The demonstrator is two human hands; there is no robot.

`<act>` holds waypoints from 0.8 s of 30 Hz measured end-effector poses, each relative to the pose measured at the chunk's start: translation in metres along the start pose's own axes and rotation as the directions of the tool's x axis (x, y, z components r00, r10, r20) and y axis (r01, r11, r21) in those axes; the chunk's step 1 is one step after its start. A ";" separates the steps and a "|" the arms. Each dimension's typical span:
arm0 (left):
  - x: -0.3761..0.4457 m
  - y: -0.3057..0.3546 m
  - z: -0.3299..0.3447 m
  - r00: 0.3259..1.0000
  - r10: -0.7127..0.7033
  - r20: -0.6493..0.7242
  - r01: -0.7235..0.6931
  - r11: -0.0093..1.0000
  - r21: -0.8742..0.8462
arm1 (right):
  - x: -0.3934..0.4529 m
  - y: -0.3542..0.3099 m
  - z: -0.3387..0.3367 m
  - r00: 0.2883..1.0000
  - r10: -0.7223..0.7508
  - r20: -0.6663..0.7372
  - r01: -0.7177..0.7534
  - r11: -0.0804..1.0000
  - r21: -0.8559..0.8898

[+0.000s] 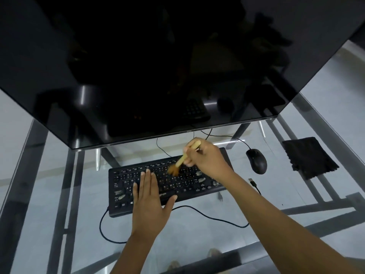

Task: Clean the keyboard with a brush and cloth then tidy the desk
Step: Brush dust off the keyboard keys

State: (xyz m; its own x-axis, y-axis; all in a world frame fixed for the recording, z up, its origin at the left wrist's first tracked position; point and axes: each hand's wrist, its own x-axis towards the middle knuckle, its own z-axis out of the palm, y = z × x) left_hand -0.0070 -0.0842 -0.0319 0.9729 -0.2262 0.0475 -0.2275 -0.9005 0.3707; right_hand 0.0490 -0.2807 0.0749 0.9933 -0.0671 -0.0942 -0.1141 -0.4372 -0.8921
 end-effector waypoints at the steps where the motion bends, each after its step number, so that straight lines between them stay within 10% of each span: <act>1: 0.000 -0.002 0.000 1.000 0.000 0.003 0.000 1.000 -0.022 | -0.004 -0.002 0.007 0.996 0.017 0.086 -0.015 0.999 -0.030; 5: -0.001 -0.003 -0.001 1.000 -0.009 -0.013 0.007 0.992 -0.123 | -0.009 -0.003 0.035 0.979 -0.175 -0.105 0.161 0.978 -0.137; 9: -0.002 -0.006 -0.003 0.999 -0.022 -0.024 0.017 0.984 -0.179 | -0.010 -0.009 0.055 0.995 -0.061 0.081 0.067 0.995 -0.074; 13: -0.002 -0.007 -0.002 0.999 -0.011 -0.033 0.005 0.985 -0.173 | -0.002 -0.010 0.056 0.979 -0.185 -0.083 0.175 0.977 -0.121; 17: -0.002 -0.006 -0.001 0.999 -0.021 -0.032 0.015 0.985 -0.174 | -0.002 -0.015 0.057 0.979 -0.112 0.169 0.132 0.985 -0.112; 20: 0.001 -0.004 -0.002 0.999 -0.012 -0.035 0.007 0.990 -0.138 | 0.003 -0.014 0.051 0.977 -0.202 -0.075 0.188 0.969 -0.158; 24: 0.011 0.001 -0.006 0.999 0.022 -0.040 -0.027 0.991 -0.134 | 0.003 -0.009 0.036 0.993 -0.084 0.084 0.099 0.977 -0.190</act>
State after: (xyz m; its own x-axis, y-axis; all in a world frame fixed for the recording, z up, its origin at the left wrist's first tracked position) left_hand 0.0036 -0.0854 -0.0257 0.9686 -0.2309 0.0924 -0.2461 -0.8361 0.4903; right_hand 0.0537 -0.2448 0.0666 0.9974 0.0459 -0.0557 -0.0167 -0.6040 -0.7968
